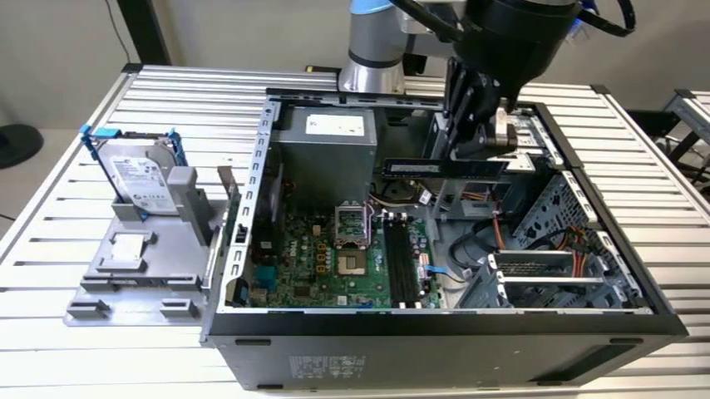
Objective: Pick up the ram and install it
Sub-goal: 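Insert the ram into the slot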
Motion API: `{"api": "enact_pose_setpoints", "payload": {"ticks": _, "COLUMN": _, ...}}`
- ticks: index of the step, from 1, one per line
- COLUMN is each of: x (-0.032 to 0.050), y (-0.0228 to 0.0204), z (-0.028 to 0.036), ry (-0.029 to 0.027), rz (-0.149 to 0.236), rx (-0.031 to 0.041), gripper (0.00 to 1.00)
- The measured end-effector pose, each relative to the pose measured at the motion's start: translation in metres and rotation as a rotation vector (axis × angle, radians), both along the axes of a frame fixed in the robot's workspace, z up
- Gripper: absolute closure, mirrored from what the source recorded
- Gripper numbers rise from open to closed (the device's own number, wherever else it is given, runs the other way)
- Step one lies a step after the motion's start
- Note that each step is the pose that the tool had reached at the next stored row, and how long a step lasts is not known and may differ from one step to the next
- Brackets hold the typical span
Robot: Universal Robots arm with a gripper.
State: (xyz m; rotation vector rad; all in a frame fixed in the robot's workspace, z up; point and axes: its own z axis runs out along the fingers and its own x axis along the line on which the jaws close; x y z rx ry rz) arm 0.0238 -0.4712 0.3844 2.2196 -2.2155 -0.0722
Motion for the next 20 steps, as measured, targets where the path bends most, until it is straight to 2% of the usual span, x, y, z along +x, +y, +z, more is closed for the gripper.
{"api": "enact_pose_setpoints", "payload": {"ticks": 4, "x": 0.0000, "y": 0.0091, "z": 0.0000, "ry": 0.0000, "rz": 0.000, "rx": 0.0001, "gripper": 1.00}}
{"api": "enact_pose_setpoints", "payload": {"ticks": 6, "x": 0.0000, "y": 0.0119, "z": 0.0000, "ry": 0.0000, "rz": 0.000, "rx": 0.0000, "gripper": 1.00}}
{"api": "enact_pose_setpoints", "payload": {"ticks": 20, "x": 0.0000, "y": 0.0126, "z": 0.0000, "ry": 0.0000, "rz": 0.000, "rx": 0.0001, "gripper": 1.00}}
